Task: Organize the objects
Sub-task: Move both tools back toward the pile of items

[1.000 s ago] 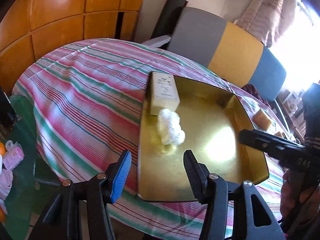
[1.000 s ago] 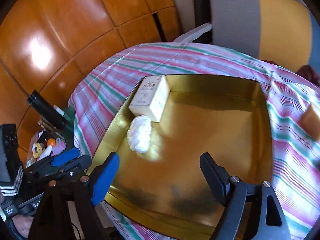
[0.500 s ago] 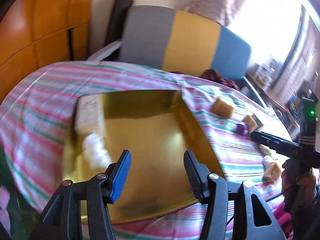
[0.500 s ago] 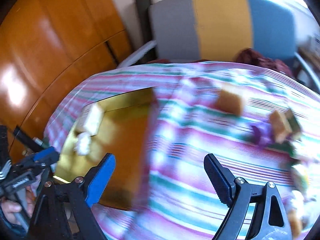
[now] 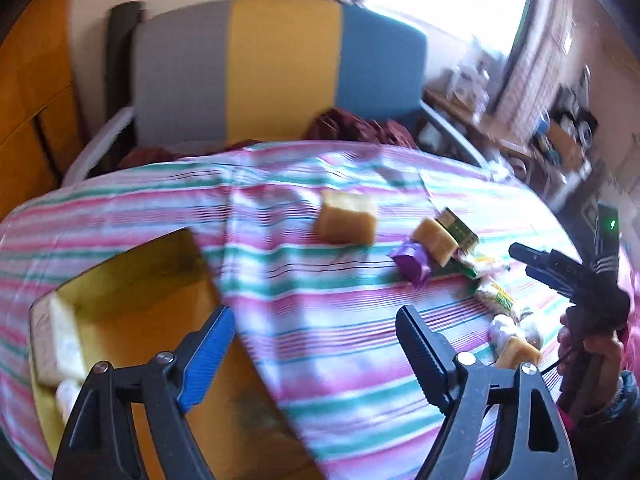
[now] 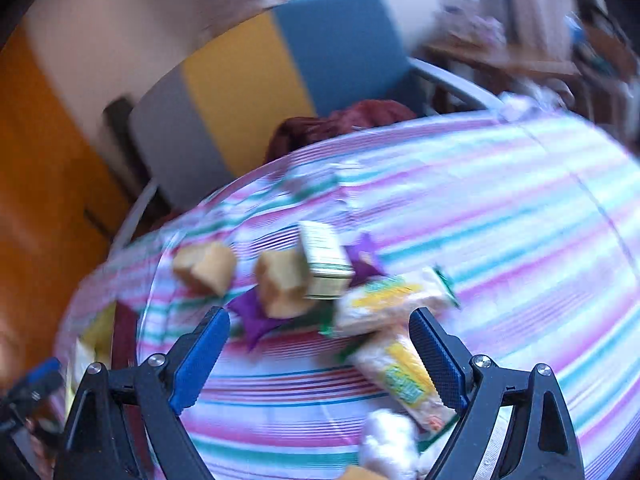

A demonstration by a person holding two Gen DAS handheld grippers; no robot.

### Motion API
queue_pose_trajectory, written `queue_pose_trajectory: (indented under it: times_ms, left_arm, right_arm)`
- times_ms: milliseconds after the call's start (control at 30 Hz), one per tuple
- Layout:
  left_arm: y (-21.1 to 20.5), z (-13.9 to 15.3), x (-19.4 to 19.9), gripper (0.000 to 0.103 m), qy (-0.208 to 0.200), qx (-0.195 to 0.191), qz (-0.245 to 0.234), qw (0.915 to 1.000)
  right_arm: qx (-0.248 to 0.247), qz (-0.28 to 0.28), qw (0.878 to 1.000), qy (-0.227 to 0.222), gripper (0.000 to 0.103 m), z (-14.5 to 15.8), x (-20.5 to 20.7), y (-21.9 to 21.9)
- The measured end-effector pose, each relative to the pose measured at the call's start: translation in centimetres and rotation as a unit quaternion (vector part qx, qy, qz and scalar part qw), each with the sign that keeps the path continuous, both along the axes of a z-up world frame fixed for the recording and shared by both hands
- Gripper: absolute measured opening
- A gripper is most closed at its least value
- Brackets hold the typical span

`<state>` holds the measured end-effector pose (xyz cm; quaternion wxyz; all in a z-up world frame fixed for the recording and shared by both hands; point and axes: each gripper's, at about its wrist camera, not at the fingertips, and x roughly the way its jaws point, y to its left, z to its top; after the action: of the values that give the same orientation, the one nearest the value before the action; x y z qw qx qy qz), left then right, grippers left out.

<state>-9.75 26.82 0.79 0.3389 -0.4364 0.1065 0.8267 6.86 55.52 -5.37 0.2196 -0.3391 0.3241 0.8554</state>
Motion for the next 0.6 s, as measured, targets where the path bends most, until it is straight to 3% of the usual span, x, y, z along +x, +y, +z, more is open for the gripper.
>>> queue_pose_trajectory:
  times_ms: [133,267,600]
  left_arm:
    - [4.6,-1.2,-1.2,0.089,0.009,-0.02,-0.02,0.9996]
    - [8.0,-2.9,-3.2,0.093,-0.01,-0.037,-0.029,0.9988]
    - [12.9,-4.9,-6.9,0.095,-0.007,-0.056,-0.041,0.9976]
  right_arm:
    - [-0.024,-0.016,0.999,0.016,0.092,0.1,0.6,1.3]
    - [-0.033,-0.011,0.999,0.022,0.094,0.4,0.7,1.2]
    - [-0.058,0.004,0.998,0.018,0.094,-0.4,0.3,0.6]
